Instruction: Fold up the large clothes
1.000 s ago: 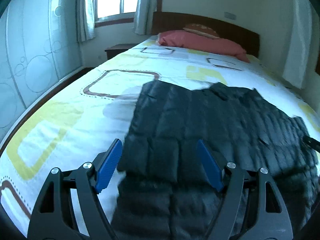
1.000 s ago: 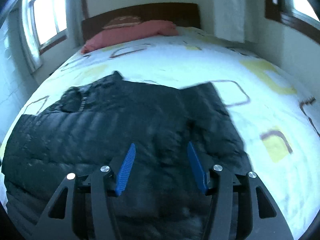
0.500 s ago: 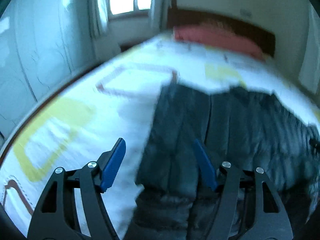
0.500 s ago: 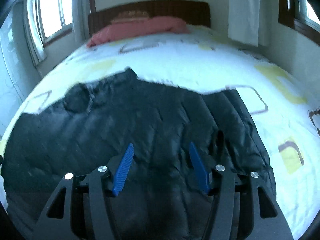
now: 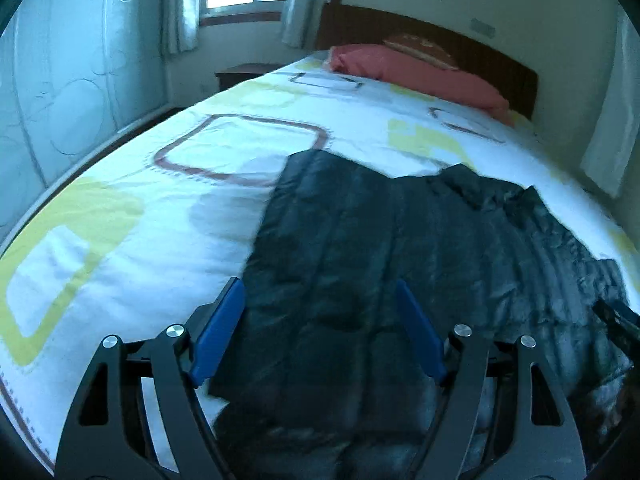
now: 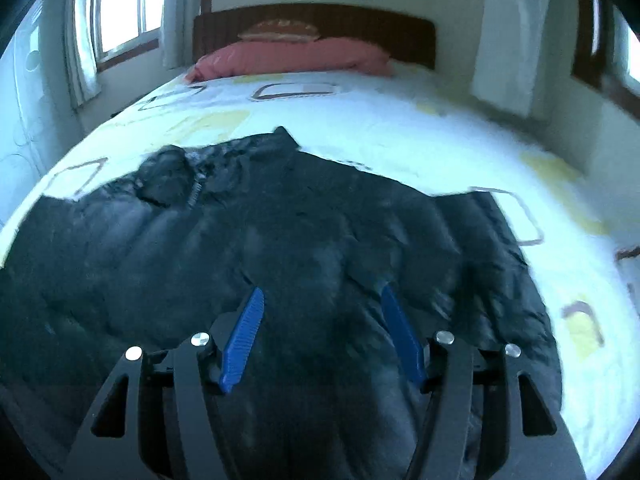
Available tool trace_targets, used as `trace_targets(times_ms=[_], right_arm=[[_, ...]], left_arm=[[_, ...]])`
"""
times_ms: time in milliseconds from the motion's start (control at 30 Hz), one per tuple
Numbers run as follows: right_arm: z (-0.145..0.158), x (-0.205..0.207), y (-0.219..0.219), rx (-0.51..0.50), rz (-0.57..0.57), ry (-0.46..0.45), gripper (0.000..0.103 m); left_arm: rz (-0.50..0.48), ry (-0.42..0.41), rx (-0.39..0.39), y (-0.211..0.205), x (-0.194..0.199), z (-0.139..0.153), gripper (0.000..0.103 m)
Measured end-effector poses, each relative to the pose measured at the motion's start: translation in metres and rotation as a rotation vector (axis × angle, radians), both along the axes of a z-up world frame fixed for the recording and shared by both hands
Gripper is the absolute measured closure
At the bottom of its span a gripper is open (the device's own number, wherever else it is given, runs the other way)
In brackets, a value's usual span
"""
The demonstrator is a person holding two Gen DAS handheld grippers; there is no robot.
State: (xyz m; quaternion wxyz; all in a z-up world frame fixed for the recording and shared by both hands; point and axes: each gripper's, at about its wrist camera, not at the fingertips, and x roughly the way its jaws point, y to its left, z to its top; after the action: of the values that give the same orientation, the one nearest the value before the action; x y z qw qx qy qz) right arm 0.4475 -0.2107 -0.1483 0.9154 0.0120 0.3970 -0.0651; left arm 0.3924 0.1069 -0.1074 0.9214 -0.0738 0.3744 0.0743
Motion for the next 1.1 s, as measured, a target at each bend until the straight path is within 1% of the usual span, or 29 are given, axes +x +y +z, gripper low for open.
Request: trace_targets(times_ms=[33, 100, 200, 267, 367, 467, 500, 533, 600, 667, 700, 767, 800, 900, 933, 1000, 1067, 1100], right_arm=[[-0.013, 0.002, -0.001, 0.006, 0.010, 0.028, 0.041], [-0.021, 0.007, -0.008, 0.051, 0.008, 0.027, 0.039], [-0.009, 0.004, -0.019, 0.127, -0.010, 0.034, 0.039], [-0.001, -0.011, -0.028, 0.164, -0.024, 0.027, 0.039], [0.009, -0.045, -0.042, 0.190, -0.028, 0.019, 0.039], [0.014, -0.091, -0.061, 0.194, -0.047, 0.022, 0.039], [0.014, -0.105, -0.069, 0.204, -0.058, 0.027, 0.039], [0.014, -0.127, -0.080, 0.226, -0.081, 0.039, 0.039], [0.010, -0.154, -0.095, 0.252, -0.108, 0.052, 0.039], [0.007, -0.191, -0.110, 0.269, -0.134, 0.067, 0.039], [0.006, -0.203, -0.115, 0.274, -0.143, 0.070, 0.039], [0.002, -0.237, -0.128, 0.297, -0.159, 0.088, 0.039], [-0.002, -0.257, -0.134, 0.327, -0.166, 0.096, 0.039], [-0.013, -0.300, -0.149, 0.409, -0.188, 0.114, 0.039], [-0.018, -0.315, -0.152, 0.433, -0.184, 0.127, 0.039], [-0.024, -0.339, -0.153, 0.452, -0.187, 0.133, 0.038], [-0.028, -0.353, -0.153, 0.481, -0.184, 0.128, 0.038], [-0.029, -0.363, -0.151, 0.499, -0.178, 0.123, 0.038]], left_arm=[[0.002, 0.046, -0.002, 0.002, 0.006, -0.011, 0.026], [-0.003, 0.097, -0.032, 0.010, 0.017, -0.024, 0.024], [-0.004, 0.076, -0.091, 0.020, 0.007, -0.008, 0.024], [-0.009, 0.072, -0.121, 0.027, -0.009, -0.002, 0.024], [-0.010, 0.073, -0.179, 0.042, -0.041, 0.001, 0.024], [0.009, 0.092, -0.242, 0.061, -0.082, -0.004, 0.024], [0.016, 0.109, -0.284, 0.071, -0.103, -0.007, 0.024], [0.024, 0.122, -0.308, 0.076, -0.114, -0.010, 0.024], [0.045, 0.150, -0.374, 0.091, -0.150, -0.015, 0.024], [0.057, 0.158, -0.421, 0.101, -0.182, -0.017, 0.024], [0.064, 0.159, -0.446, 0.105, -0.200, -0.017, 0.024], [0.065, 0.163, -0.474, 0.108, -0.226, -0.018, 0.024], [0.055, 0.168, -0.490, 0.107, -0.245, -0.018, 0.024], [0.025, 0.171, -0.548, 0.101, -0.281, -0.022, 0.024], [0.015, 0.174, -0.573, 0.099, -0.286, -0.024, 0.024], [0.003, 0.173, -0.629, 0.097, -0.303, -0.029, 0.024], [-0.006, 0.155, -0.683, 0.094, -0.322, -0.033, 0.024], [-0.009, 0.150, -0.698, 0.092, -0.330, -0.035, 0.024]])
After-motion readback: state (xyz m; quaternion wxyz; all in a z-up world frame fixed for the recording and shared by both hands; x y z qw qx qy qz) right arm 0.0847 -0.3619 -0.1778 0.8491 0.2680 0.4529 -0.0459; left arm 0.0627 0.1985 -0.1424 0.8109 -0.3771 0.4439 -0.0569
